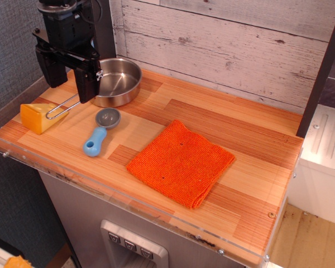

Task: Place the orange cloth on the far edge of the table

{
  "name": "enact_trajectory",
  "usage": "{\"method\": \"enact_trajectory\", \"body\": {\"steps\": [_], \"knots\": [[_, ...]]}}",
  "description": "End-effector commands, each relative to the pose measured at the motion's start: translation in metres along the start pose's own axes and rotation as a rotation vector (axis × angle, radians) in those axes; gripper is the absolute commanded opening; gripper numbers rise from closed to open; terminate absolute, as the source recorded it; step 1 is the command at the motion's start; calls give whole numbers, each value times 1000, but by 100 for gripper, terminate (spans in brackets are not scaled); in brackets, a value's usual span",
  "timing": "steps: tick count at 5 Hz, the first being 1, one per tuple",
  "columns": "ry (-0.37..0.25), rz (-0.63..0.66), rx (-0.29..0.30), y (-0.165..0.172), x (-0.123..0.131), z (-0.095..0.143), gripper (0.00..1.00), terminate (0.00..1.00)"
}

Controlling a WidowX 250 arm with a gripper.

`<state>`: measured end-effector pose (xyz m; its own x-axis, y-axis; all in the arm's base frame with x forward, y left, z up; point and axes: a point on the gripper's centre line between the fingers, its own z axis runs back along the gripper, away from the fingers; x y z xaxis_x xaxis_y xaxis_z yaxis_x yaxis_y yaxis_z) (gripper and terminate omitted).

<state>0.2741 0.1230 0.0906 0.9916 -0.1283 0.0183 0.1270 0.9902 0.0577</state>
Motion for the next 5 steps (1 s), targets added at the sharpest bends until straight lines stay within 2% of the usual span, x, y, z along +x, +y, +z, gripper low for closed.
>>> {"method": "enact_trajectory", "body": {"steps": [1, 2, 3, 4, 5], "knots": [[0, 0, 0, 0, 0, 0, 100, 0], [-86, -140, -54, -19, 6, -11, 100, 0], [-187, -176, 27, -45, 15, -17, 100, 0], [-238, -220, 121, -83, 14, -11, 100, 0], [-253, -123, 204, -102, 17, -8, 100, 0]]}}
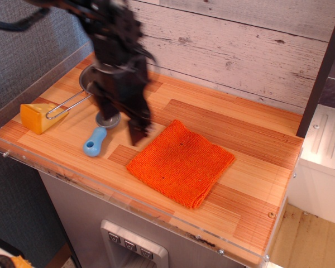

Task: Place the orange cloth on the far edge of the table

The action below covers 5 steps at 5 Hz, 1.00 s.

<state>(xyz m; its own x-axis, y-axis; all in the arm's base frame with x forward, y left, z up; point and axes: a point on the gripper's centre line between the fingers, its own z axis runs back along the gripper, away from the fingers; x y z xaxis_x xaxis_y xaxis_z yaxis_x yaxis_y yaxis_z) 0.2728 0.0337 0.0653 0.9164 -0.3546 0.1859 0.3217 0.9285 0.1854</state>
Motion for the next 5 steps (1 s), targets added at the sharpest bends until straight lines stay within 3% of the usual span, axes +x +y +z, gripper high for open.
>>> {"method": "enact_trajectory", "body": {"steps": [1, 2, 3, 4, 5], "knots": [[-59, 175, 56, -17, 18, 7, 100, 0], [-69, 242, -28, -21, 20, 0, 100, 0], [-70, 230, -99, -29, 25, -9, 100, 0], [-13, 162, -113, -39, 35, -19, 100, 0], [33, 120, -92, -46, 43, -25, 100, 0]]}}
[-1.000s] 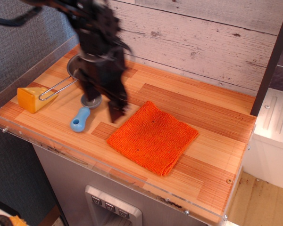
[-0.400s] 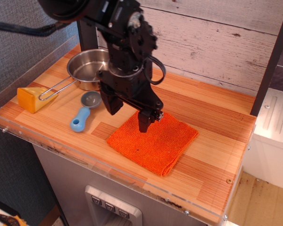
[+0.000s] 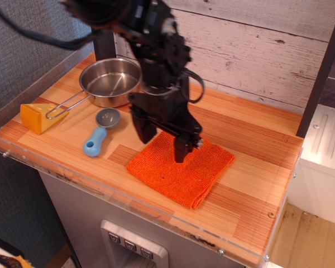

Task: Place the orange cloth on the far edge of the table

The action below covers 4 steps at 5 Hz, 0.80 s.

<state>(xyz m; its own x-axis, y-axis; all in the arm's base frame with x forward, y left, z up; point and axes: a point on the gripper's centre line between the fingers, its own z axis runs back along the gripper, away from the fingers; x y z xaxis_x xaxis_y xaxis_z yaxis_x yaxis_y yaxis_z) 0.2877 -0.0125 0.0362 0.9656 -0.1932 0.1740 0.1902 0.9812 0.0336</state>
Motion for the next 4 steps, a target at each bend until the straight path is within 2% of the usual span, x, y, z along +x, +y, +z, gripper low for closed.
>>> {"method": "enact_trajectory", "body": {"steps": [1, 2, 3, 4], "knots": [[60, -69, 53, -11, 22, -5, 100, 0], [120, -39, 15, -17, 21, -15, 100, 0], [147, 41, -46, -14, 15, -25, 100, 0], [109, 43, -45, -6, 10, -28, 100, 0]]}}
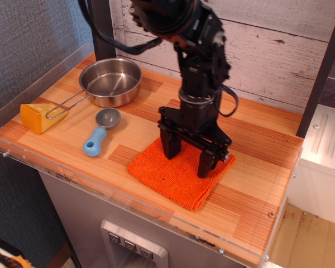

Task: Place the orange cloth on the far edge of the table

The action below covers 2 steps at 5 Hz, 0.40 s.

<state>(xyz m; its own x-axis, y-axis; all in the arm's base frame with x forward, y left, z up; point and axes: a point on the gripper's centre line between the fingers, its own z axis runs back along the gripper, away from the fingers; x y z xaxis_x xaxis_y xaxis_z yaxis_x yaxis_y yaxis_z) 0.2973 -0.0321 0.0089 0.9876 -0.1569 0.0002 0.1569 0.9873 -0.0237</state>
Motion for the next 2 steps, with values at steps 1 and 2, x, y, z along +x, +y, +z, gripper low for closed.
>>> {"method": "enact_trajectory", "body": {"steps": [1, 2], "knots": [[-138, -54, 56, 16, 4, 7, 100, 0], [-179, -83, 76, 11, 21, 11, 100, 0]]}}
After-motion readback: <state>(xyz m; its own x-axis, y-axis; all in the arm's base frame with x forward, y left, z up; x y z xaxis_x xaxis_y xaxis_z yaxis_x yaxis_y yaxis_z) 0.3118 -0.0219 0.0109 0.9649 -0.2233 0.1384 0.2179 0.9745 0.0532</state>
